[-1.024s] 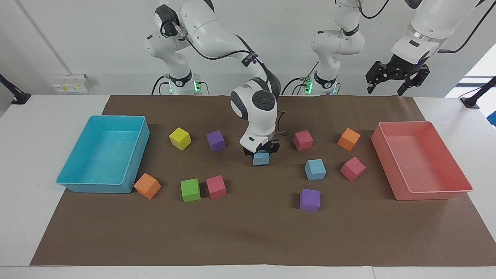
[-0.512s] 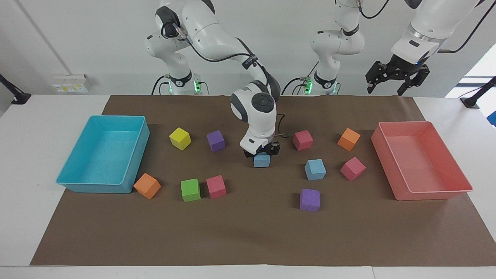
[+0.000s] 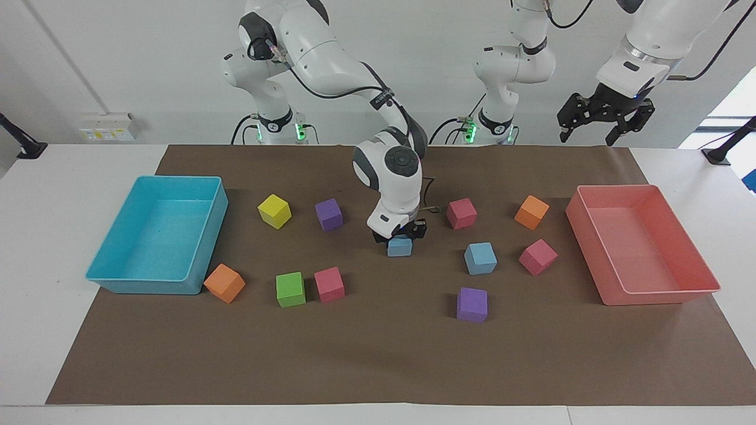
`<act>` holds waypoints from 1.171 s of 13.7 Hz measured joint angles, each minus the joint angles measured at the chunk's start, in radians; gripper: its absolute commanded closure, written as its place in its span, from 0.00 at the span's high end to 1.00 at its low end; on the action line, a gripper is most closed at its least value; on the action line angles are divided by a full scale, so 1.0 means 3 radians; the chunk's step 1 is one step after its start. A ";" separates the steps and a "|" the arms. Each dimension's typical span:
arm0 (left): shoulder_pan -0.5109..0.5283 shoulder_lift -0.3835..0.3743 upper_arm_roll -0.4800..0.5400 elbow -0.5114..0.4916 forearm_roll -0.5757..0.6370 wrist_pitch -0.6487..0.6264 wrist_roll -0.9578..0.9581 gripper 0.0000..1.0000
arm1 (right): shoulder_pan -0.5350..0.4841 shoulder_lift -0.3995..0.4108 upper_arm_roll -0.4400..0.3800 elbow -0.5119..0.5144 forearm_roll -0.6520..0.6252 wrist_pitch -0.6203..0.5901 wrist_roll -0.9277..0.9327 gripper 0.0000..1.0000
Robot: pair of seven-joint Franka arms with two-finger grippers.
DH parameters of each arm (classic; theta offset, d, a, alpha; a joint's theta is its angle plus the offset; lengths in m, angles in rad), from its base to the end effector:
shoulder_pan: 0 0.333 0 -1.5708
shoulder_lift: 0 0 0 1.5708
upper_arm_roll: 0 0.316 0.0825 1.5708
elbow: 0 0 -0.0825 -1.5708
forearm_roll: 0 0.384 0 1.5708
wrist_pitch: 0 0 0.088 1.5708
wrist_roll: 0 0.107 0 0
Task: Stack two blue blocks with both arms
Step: 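Carry the light blue cube with the right gripper to the table center, then set the cube down, open the right gripper and lift slightly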
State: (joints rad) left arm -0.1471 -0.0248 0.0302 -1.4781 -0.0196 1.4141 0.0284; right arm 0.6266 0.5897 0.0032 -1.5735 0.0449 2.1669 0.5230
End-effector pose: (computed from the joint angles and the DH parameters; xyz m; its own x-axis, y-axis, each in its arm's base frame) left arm 0.5262 -0.0639 0.6675 0.9883 -0.1478 -0.0386 -0.1470 -0.9889 0.0213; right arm 0.5627 0.4119 0.2971 0.9965 0.0813 -0.0167 0.0807 -0.9961 -0.0354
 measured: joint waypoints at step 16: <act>0.0000 0.0000 -0.0016 0.0000 0.0000 0.0209 -0.0009 1.00 | -0.0340 -0.0846 -0.0056 -0.0170 0.0050 -0.0428 -0.0014 1.00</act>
State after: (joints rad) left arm -0.1471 -0.0248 0.0255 -1.4780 -0.0196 1.4767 0.0255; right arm 0.5245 0.3358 -0.0136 -1.6244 0.0599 2.0386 0.5187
